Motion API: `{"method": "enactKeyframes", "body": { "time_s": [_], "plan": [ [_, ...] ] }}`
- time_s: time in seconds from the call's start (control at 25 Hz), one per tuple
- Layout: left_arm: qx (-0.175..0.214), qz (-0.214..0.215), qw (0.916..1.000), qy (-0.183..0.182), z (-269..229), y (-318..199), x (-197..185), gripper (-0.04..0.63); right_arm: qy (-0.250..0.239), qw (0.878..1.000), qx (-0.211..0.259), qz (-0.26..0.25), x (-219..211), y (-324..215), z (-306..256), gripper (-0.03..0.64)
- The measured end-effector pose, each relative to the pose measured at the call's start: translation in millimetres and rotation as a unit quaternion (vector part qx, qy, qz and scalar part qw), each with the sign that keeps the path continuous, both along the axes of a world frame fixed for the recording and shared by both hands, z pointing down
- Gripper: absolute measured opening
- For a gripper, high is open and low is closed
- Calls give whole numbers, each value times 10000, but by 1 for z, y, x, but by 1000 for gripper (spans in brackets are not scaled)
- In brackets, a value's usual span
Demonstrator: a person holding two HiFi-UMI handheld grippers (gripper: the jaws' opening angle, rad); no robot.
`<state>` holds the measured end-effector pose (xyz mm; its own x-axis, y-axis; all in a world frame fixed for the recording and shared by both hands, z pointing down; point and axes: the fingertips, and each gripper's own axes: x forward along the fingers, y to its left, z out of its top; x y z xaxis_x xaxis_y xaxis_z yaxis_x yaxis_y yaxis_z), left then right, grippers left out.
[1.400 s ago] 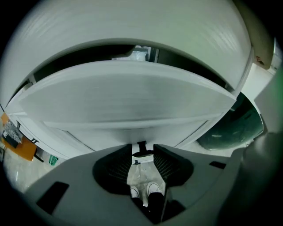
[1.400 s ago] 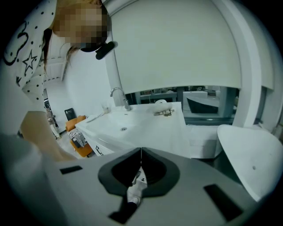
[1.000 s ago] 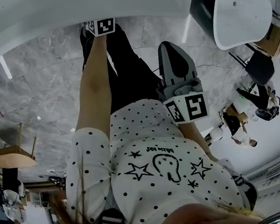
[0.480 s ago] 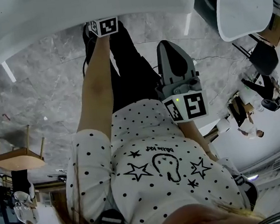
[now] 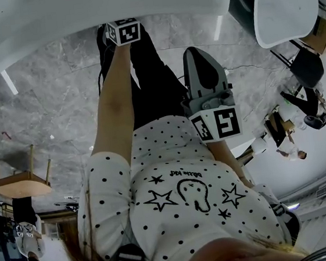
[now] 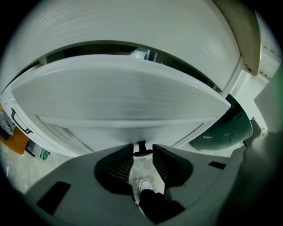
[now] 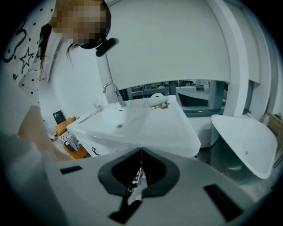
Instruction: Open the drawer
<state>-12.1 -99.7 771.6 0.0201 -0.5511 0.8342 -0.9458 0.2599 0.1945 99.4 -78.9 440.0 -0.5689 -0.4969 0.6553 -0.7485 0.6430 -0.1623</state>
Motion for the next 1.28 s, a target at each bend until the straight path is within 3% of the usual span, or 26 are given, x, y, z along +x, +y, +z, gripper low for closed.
{"method": "enactKeyframes", "body": {
  "time_s": [1.28],
  "plan": [
    [-165,13,9999,43,3,59,24,138,45,9999,-71,-80,7,5,8,15]
  ]
}}
